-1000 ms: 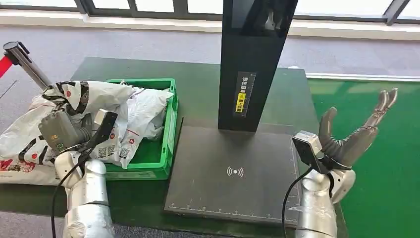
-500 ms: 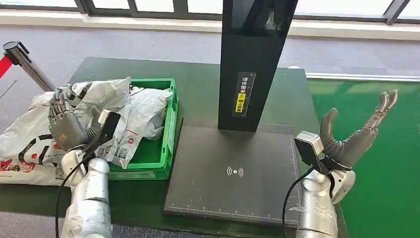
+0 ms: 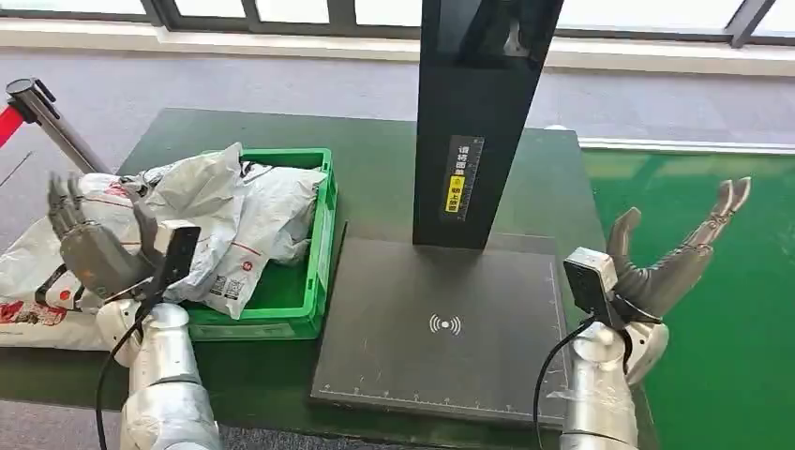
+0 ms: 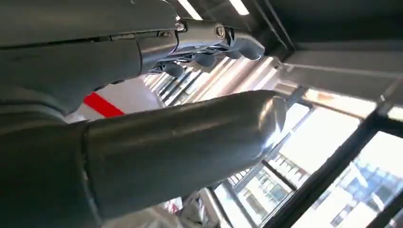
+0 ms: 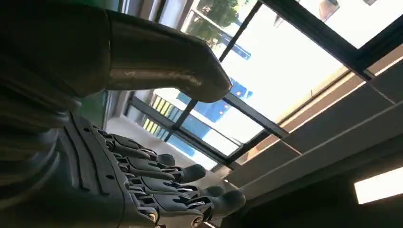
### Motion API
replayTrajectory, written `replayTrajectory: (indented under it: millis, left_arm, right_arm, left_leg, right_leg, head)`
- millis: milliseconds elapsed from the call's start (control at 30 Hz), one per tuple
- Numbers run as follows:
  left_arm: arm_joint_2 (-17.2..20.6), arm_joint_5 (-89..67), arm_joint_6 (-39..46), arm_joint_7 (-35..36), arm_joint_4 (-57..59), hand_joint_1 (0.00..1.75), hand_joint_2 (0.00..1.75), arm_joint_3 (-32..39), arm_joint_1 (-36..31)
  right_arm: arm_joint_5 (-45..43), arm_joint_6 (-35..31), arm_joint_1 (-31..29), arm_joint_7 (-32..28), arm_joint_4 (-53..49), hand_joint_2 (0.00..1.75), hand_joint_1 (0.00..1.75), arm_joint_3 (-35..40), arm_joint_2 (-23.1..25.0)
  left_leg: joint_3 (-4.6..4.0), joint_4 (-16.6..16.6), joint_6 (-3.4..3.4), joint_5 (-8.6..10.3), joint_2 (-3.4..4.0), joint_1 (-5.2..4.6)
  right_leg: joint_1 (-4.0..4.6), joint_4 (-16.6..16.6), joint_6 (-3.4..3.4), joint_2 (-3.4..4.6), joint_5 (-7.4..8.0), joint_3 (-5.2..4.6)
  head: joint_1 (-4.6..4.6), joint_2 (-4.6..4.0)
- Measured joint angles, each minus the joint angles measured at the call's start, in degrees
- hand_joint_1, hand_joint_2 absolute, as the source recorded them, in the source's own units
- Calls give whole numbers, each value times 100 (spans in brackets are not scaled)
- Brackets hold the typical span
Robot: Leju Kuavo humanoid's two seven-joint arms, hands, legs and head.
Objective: Moved the parcel from conveyor to table for the left to box.
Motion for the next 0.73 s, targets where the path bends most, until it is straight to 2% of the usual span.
replayTrajectory:
  millis: [133, 267, 300, 500, 733]
  left_arm:
    - [-55, 2146, 2, -39, -1052, 0, 0, -824, 628]
    - [51, 3957, -25, -50, -2118, 0, 0, -2229, 1302]
    - [81, 4292, -181, -50, -2334, 0, 0, -2623, 1467]
    - [96, 4983, -1889, -48, -3064, 0, 0, -3988, 2053]
    - [166, 4784, -2175, -48, -3330, 0, 0, -5012, 2536]
  right_arm:
    - [-419, 2, -36, 0, 72, 175, 0, 24, -77]
    - [-1919, 183, 66, -9, -39, 175, 0, 558, -288]
    - [-2119, 280, 106, -9, -94, 0, 0, 770, -324]
    - [-2300, 658, 360, -15, -297, 0, 0, 1887, -278]
    - [-2243, 553, 664, -15, -350, 0, 0, 3103, -46]
  left_leg:
    - [-1, 1, 0, -3, -3, 0]
    - [-2, 0, 1, -6, -40, 0]
    - [-3, 0, 1, -6, -40, 0]
    - [-2, -1, 1, -12, -35, 0]
    - [-5, -2, -1, -13, -36, 3]
  right_leg:
    - [0, -2, 2, 0, -3, -2]
    - [0, -4, 1, -41, -19, 14]
    - [0, -4, 1, -42, -20, 15]
    - [6, -3, -4, -43, -23, 15]
    - [8, -2, -13, -45, -29, 11]
  head:
    - [-2, 0]
    - [0, 0]
    - [0, 0]
    - [-2, 0]
    - [-2, 0]
